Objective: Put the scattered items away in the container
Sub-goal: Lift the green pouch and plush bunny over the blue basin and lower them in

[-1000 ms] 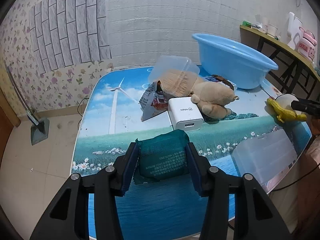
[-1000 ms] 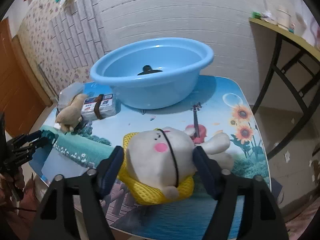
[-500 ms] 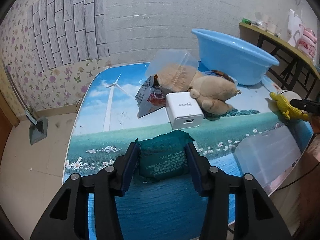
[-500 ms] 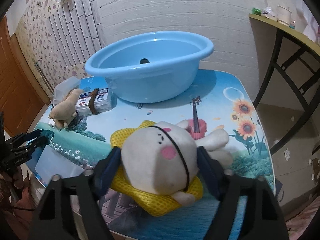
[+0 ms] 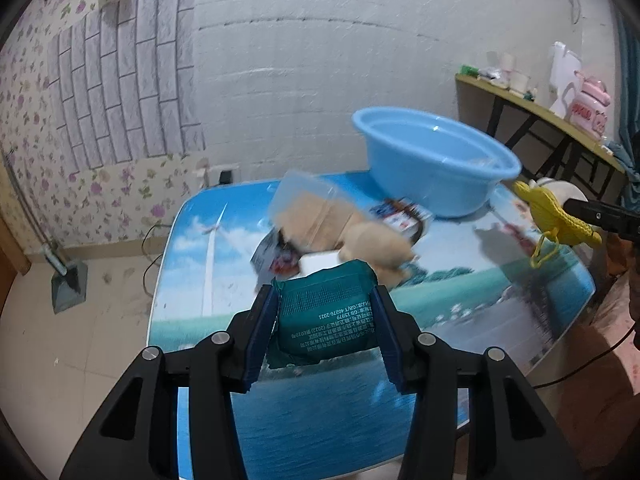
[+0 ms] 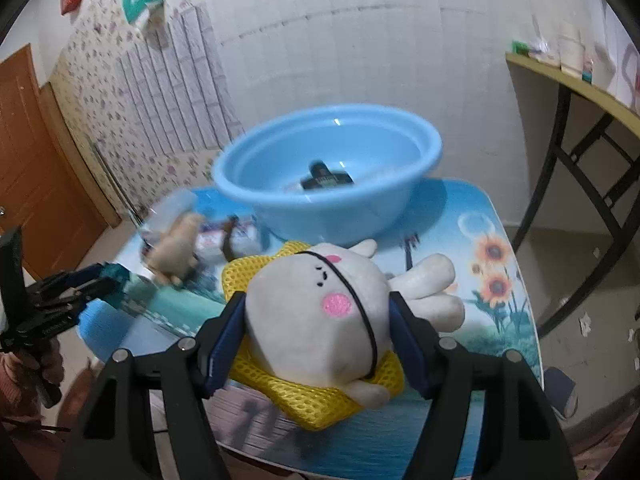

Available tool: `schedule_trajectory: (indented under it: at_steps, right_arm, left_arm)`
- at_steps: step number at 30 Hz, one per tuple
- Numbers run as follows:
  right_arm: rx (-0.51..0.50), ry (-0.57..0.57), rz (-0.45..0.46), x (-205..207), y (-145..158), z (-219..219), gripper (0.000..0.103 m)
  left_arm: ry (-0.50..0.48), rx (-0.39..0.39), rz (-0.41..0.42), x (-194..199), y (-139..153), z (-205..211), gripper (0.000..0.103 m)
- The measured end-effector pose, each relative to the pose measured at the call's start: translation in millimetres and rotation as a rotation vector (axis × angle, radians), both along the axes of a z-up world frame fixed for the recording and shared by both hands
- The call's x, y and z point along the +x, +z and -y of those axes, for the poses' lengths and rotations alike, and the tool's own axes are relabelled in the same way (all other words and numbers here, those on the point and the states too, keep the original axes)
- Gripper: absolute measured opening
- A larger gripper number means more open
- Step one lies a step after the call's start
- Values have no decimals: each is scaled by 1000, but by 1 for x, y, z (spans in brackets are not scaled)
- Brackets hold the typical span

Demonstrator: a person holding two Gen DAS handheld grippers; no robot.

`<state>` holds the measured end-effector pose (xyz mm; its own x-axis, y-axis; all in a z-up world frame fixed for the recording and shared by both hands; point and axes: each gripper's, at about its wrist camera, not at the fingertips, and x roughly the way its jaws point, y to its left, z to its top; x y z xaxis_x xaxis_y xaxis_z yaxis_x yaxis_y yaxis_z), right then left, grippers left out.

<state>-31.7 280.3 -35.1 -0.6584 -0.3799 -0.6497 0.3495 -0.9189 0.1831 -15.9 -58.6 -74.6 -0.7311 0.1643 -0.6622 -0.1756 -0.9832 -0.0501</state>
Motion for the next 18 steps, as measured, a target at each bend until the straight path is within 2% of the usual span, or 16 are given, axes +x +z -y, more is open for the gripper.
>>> schedule_trajectory:
  at_steps: [5,18]
  right_arm:
    - [-12,32,-59,2,23,7,68]
    - [-40,9,-103,-35,39,1,68]
  left_arm:
    - [-44,-2,-43,-9,23,-15,47]
    - [-182,-14,-78,-71,55,-85,48]
